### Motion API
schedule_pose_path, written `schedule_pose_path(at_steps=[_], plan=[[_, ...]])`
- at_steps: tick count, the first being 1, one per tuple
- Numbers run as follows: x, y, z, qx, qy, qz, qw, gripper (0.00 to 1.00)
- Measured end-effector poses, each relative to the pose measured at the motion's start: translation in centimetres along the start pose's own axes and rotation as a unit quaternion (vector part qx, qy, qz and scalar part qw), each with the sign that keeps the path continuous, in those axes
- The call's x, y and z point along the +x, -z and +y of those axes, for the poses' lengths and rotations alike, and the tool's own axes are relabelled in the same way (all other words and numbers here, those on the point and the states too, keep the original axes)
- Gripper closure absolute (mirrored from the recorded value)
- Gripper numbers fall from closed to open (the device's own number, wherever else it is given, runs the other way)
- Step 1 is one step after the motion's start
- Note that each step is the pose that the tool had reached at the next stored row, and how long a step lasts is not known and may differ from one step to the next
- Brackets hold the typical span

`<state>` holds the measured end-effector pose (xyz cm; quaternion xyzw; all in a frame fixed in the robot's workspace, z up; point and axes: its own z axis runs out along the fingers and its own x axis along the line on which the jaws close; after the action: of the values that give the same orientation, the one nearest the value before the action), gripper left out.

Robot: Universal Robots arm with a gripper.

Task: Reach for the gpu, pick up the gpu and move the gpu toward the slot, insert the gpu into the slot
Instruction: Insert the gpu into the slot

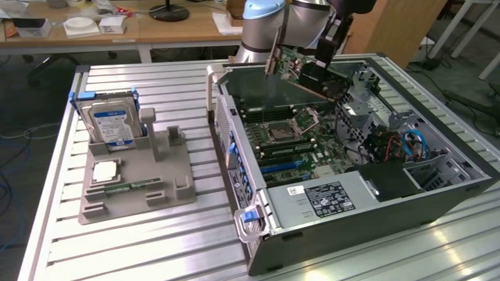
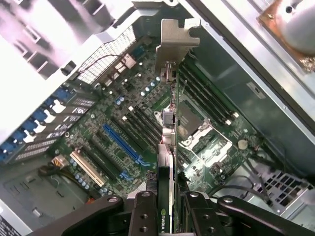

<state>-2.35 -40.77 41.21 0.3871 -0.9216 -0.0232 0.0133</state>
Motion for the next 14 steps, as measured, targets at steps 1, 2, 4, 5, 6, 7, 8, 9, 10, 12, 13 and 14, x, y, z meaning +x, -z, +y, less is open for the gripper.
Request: schedule_pose_path(at_steps=[1, 2, 4, 5, 6, 7, 8, 9, 10, 12, 13, 14], plan=[[0.0, 0.0, 0.0, 0.0001, 0.008, 0.0004, 1.0, 0.74], [0.0, -0.01, 0.0, 0.0001, 0.016, 0.0009, 0.9999, 0.74], [0.0, -0.02, 0.0, 0.0002, 0.033, 0.0018, 0.9995, 0.74], [0.01, -0.02, 0.0, 0.0003, 0.041, 0.0022, 0.9991, 0.74], [0.01, -0.03, 0.01, 0.0003, 0.049, 0.0027, 0.9988, 0.74], [0.01, -0.03, 0.01, 0.0004, 0.057, 0.0031, 0.9983, 0.74], [0.01, -0.03, 0.01, 0.0004, 0.066, 0.0035, 0.9978, 0.74], [0.01, -0.04, 0.01, 0.0005, 0.074, 0.0039, 0.9973, 0.74], [0.01, -0.05, 0.01, 0.0005, 0.082, 0.0044, 0.9966, 0.74], [0.01, -0.06, 0.01, 0.0006, 0.099, 0.0053, 0.9951, 0.74], [0.01, -0.06, 0.01, 0.0007, 0.107, 0.0057, 0.9942, 0.74], [0.01, -0.07, 0.01, 0.0008, 0.116, 0.0061, 0.9933, 0.74]])
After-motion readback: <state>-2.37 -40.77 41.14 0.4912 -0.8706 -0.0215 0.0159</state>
